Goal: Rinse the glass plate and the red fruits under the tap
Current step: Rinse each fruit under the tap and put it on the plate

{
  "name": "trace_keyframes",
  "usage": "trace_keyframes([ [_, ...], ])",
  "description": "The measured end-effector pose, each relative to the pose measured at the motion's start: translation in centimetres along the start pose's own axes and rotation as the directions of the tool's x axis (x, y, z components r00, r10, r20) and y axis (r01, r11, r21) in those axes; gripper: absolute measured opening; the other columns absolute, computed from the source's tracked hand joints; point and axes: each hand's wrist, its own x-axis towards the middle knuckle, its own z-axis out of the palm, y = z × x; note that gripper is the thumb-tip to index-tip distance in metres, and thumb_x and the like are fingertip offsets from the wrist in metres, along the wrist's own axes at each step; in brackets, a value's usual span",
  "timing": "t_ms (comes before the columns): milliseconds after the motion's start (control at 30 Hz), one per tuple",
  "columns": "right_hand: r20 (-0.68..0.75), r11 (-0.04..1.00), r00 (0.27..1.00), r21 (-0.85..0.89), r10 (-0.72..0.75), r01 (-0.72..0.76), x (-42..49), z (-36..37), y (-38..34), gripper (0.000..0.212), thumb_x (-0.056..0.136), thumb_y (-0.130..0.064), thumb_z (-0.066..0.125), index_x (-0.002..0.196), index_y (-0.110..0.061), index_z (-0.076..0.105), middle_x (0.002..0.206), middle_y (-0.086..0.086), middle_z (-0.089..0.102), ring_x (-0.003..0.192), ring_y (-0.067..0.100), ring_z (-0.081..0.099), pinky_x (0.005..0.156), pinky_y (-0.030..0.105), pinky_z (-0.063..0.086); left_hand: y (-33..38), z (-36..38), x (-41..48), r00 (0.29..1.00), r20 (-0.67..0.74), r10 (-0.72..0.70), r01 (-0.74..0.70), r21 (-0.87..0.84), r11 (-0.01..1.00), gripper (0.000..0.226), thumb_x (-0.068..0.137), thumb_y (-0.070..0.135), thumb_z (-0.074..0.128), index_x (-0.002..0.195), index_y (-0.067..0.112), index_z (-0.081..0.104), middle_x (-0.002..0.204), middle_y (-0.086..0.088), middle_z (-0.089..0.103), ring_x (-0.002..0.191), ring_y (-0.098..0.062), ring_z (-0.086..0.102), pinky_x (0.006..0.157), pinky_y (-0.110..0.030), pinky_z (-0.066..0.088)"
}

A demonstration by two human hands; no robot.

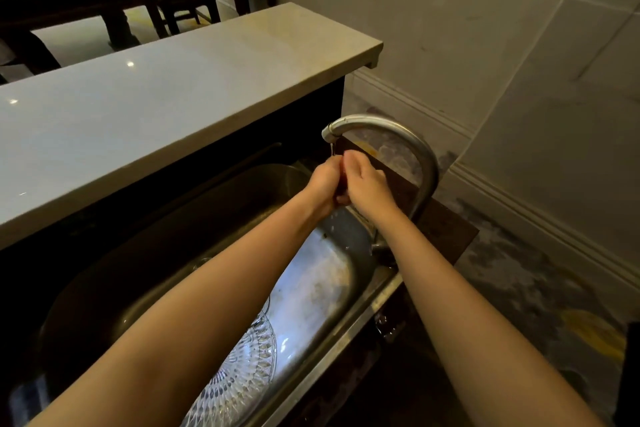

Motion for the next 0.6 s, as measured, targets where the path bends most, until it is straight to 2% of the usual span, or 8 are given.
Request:
trace_keyframes([
  [67, -0.007, 0.996, 0.997, 0.058, 0.071, -0.071, 1.8, -0.2, -0.4, 0.040, 0.097, -0.045, 0.029, 0.124, -0.024, 0.049, 0.124, 0.013, 0.052, 0.106, 0.028, 0.055, 0.065, 0.027, 0.051, 0.4, 0.4, -0.4, 0.998, 0.059, -0.004, 0.005, -0.010, 1.000, 0.034, 0.101, 0.030, 0.028, 0.106, 0.006, 0.051, 0.072, -0.009, 0.049, 0.052, -0.014, 0.046, 0.045, -0.023, 0.036],
  [133, -0.083, 0.988, 0.989, 0.099, 0.123, -0.114, 3.0, -0.4, -0.6, 0.043, 0.097, -0.039, 0.029, 0.120, -0.013, 0.054, 0.122, 0.019, 0.057, 0.110, 0.033, 0.056, 0.091, 0.041, 0.049, 0.5, 0.5, -0.5, 0.994, 0.101, -0.036, 0.032, 0.035, 0.999, 0.037, 0.101, 0.037, 0.028, 0.102, 0.007, 0.049, 0.060, -0.006, 0.041, 0.038, -0.011, 0.037, 0.034, -0.017, 0.029],
  [167, -0.105, 0.993, 0.988, 0.051, 0.111, -0.106, 3.2, -0.2, -0.6, 0.045, 0.097, -0.040, 0.028, 0.118, -0.012, 0.055, 0.120, 0.019, 0.059, 0.109, 0.033, 0.056, 0.095, 0.043, 0.047, 0.5, 0.4, -0.4, 0.995, 0.088, -0.036, 0.030, 0.067, 0.997, 0.039, 0.101, 0.040, 0.027, 0.096, 0.008, 0.050, 0.056, -0.005, 0.041, 0.037, -0.010, 0.036, 0.033, -0.015, 0.028],
  [267, -0.001, 0.997, 0.999, -0.068, -0.040, 0.039, 2.0, 1.0, -0.7, 0.039, 0.093, -0.049, 0.031, 0.112, -0.021, 0.051, 0.113, 0.009, 0.058, 0.094, 0.025, 0.061, 0.075, 0.033, 0.057, 1.0, -0.1, 0.6, 1.000, 0.026, -0.016, 0.016, 0.007, 1.000, 0.039, 0.101, 0.033, 0.026, 0.077, 0.013, 0.048, 0.064, -0.005, 0.045, 0.050, -0.013, 0.043, 0.041, -0.021, 0.033],
  [333, 0.052, 0.993, 0.993, -0.038, -0.108, 0.110, 1.9, 1.6, -0.1, 0.026, 0.093, -0.048, 0.036, 0.102, -0.027, 0.049, 0.103, 0.001, 0.057, 0.077, 0.014, 0.062, 0.056, 0.022, 0.053, 1.5, -0.9, 0.8, 0.997, 0.046, -0.061, 0.061, -0.001, 0.998, 0.038, 0.100, 0.029, 0.025, 0.069, 0.014, 0.043, 0.056, -0.003, 0.040, 0.037, -0.010, 0.037, 0.036, -0.018, 0.024],
  [433, -0.035, 0.998, 0.999, 0.066, -0.004, 0.006, 3.4, 1.2, -0.8, 0.027, 0.093, -0.040, 0.042, 0.089, -0.018, 0.056, 0.086, 0.005, 0.062, 0.075, 0.019, 0.060, 0.063, 0.029, 0.046, 1.6, -0.8, 0.4, 0.991, 0.075, -0.112, 0.113, -0.001, 0.994, 0.040, 0.100, 0.039, 0.025, 0.079, 0.014, 0.048, 0.054, -0.003, 0.042, 0.032, -0.008, 0.037, 0.032, -0.013, 0.025],
  [533, -0.083, 0.990, 0.989, 0.082, 0.122, -0.115, 4.5, 1.5, -2.0, 0.039, 0.096, -0.033, 0.034, 0.111, -0.007, 0.060, 0.116, 0.020, 0.062, 0.108, 0.032, 0.057, 0.089, 0.036, 0.042, 1.8, 0.3, 0.5, 1.000, -0.004, -0.028, 0.028, -0.082, 0.996, 0.030, 0.100, 0.037, 0.033, 0.099, 0.016, 0.055, 0.079, -0.007, 0.055, 0.068, -0.017, 0.055, 0.061, -0.029, 0.046],
  [600, -0.035, 1.000, 0.999, -0.028, -0.003, 0.002, 3.4, 2.4, -2.1, 0.038, 0.098, -0.035, 0.029, 0.114, -0.009, 0.052, 0.121, 0.019, 0.057, 0.112, 0.034, 0.055, 0.090, 0.037, 0.041, 2.2, 0.0, 1.1, 0.997, -0.067, 0.039, -0.049, -0.146, 0.988, 0.030, 0.101, 0.024, 0.031, 0.089, 0.011, 0.055, 0.080, -0.008, 0.052, 0.073, -0.017, 0.052, 0.070, -0.029, 0.043],
])
